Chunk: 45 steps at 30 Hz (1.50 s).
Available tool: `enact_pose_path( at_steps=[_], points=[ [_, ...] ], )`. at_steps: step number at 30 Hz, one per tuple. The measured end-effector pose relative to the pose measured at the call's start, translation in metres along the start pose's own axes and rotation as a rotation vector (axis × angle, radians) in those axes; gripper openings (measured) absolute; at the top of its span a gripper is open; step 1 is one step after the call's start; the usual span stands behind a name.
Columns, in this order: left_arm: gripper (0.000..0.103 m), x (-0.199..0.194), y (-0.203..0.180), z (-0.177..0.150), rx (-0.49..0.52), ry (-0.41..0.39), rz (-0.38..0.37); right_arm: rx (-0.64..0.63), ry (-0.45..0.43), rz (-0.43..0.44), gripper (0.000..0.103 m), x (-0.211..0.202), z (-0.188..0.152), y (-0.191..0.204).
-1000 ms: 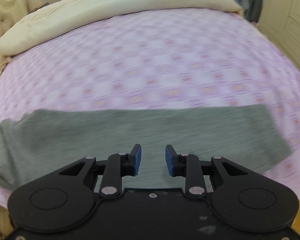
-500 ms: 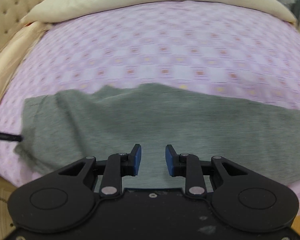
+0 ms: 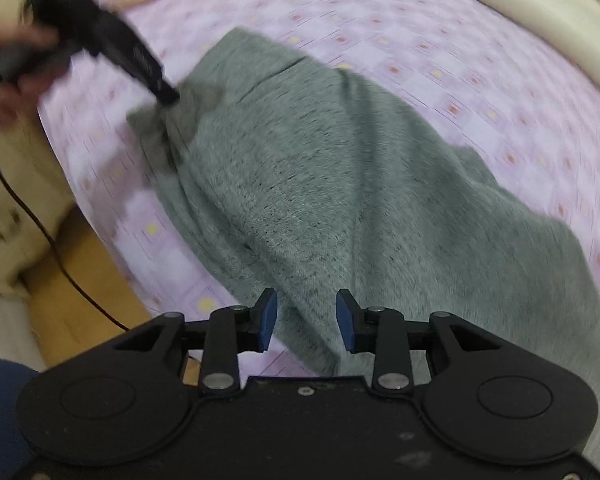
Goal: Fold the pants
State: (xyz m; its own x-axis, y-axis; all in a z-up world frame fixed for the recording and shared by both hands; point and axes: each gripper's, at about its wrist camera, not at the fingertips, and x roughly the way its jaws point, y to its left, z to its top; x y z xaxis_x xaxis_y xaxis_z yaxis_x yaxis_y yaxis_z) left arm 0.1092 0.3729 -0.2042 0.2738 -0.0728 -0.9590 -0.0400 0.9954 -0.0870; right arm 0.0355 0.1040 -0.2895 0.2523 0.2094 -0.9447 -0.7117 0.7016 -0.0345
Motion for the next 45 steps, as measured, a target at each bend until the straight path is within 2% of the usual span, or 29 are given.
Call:
enact_pose_path(
  at_steps=[2,3,4,6,9,12,17,18,20,21,25,28,30,34,37,40,42,45],
  points=[
    [0.003,-0.008,0.004,0.002,-0.006,-0.008,-0.009,-0.015,-0.001,-0.012,0.033,0.009,0.004,0.003],
    [0.003,-0.012,0.006,0.001,-0.012,-0.01,-0.014,-0.006,-0.007,-0.005,0.017,0.012,0.011,0.001],
    [0.003,-0.017,0.008,0.001,-0.016,-0.014,-0.018,0.016,-0.004,0.018,0.005,0.013,0.014,0.0],
    [0.003,-0.03,0.01,0.001,-0.007,-0.033,-0.019,0.073,-0.024,0.056,0.005,0.002,0.017,-0.007],
    [0.003,-0.049,0.016,0.0,-0.013,-0.055,-0.029,0.087,-0.062,0.073,0.005,-0.021,0.014,-0.011],
    [0.003,-0.053,0.022,-0.003,-0.038,-0.045,-0.048,0.114,-0.06,0.105,0.005,-0.031,0.007,-0.012],
    [0.003,-0.006,0.017,-0.026,-0.011,0.07,0.02,0.132,0.052,0.131,0.005,0.009,0.002,-0.005],
    [0.0,0.003,0.018,-0.029,-0.02,0.095,0.041,0.141,0.073,0.134,0.005,0.019,0.003,-0.007],
    [0.0,0.018,0.018,-0.034,-0.03,0.16,0.112,0.16,0.097,0.139,0.006,0.028,0.002,-0.009],
    [0.0,0.015,0.018,-0.035,-0.042,0.15,0.128,0.169,0.09,0.135,0.01,0.027,0.004,-0.012],
    [0.002,-0.029,0.009,-0.025,-0.092,0.02,0.141,0.264,0.015,0.13,0.02,-0.003,0.01,-0.036],
    [0.003,-0.061,-0.018,-0.008,-0.033,-0.098,0.136,0.35,-0.054,0.114,0.021,-0.026,0.015,-0.061],
    [0.005,-0.068,-0.042,0.007,0.017,-0.149,0.108,0.41,-0.107,0.09,0.022,-0.041,0.015,-0.076],
    [0.011,-0.047,-0.09,0.041,0.074,-0.16,0.01,0.5,-0.166,0.046,0.023,-0.05,0.02,-0.112],
    [0.012,-0.02,-0.121,0.062,0.103,-0.144,-0.029,0.541,-0.182,0.025,0.023,-0.047,0.025,-0.14],
    [0.013,0.004,-0.143,0.07,0.129,-0.115,-0.017,0.564,-0.185,0.013,0.023,-0.039,0.027,-0.164],
    [0.014,0.022,-0.146,0.065,0.144,-0.066,0.017,0.572,-0.177,0.021,0.023,-0.032,0.029,-0.181],
    [0.014,0.049,-0.13,0.046,0.108,0.048,0.061,0.57,-0.166,0.041,0.024,-0.02,0.035,-0.202]
  ],
)
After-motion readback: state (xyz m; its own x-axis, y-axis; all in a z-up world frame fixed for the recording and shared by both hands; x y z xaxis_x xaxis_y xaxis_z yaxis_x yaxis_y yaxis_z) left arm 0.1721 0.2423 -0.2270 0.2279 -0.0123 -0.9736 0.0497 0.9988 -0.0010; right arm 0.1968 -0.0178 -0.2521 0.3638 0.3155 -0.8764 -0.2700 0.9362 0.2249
